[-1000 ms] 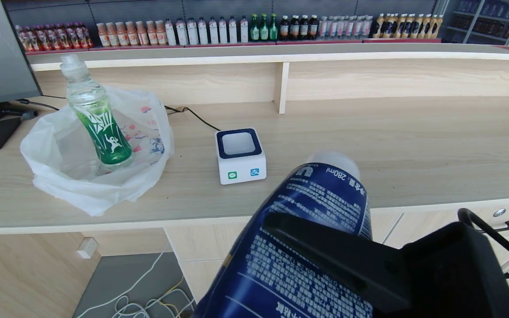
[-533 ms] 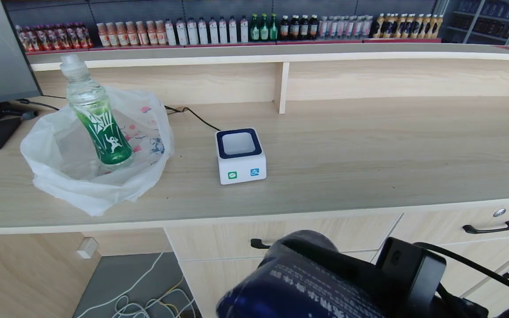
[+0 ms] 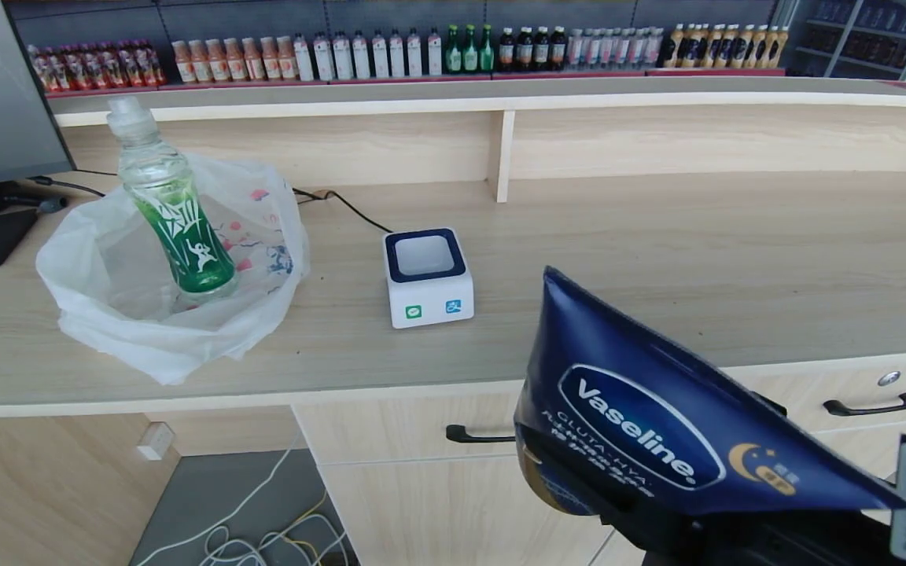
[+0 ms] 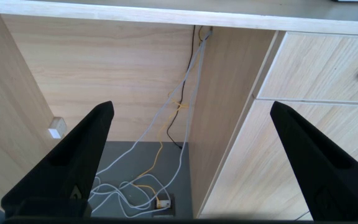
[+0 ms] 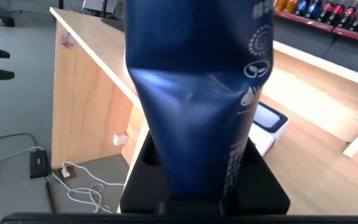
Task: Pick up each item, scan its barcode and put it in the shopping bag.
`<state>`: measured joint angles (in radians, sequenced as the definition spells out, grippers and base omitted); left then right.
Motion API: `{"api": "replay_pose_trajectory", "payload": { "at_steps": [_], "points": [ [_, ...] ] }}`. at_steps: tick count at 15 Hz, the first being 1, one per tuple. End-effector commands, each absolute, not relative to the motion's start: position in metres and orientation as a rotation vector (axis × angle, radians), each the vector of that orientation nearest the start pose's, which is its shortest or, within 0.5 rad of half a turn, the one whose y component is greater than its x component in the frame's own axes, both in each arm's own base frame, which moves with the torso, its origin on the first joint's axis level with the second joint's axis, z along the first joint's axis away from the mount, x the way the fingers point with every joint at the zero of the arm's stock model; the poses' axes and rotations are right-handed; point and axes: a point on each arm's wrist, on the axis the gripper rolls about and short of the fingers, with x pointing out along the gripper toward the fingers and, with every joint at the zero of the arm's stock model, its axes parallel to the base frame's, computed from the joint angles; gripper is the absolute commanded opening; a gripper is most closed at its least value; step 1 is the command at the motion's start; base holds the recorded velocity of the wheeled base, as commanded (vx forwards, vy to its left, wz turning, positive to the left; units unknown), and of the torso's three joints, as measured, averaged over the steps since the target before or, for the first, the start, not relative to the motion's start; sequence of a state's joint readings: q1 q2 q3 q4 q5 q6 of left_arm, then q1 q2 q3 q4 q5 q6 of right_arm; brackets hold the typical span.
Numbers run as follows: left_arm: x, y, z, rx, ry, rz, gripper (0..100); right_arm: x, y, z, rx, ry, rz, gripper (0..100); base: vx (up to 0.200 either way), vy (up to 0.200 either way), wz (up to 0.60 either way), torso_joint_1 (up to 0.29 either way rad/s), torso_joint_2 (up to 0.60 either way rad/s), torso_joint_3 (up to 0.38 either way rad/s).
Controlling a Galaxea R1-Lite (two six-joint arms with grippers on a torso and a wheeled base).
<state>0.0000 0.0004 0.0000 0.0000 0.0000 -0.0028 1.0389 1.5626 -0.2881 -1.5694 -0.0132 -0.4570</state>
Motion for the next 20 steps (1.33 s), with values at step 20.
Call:
{"api": "replay_pose_trajectory", "payload": {
  "at_steps": [20],
  "points": [
    [-0.023,0.000,0.075,-0.005,0.000,0.000,100,0.183,0.173,0.233,0.238,-0.449,0.498,0,0.000,0.000,0.00,0.000,0.00,0.000]
  ]
}}
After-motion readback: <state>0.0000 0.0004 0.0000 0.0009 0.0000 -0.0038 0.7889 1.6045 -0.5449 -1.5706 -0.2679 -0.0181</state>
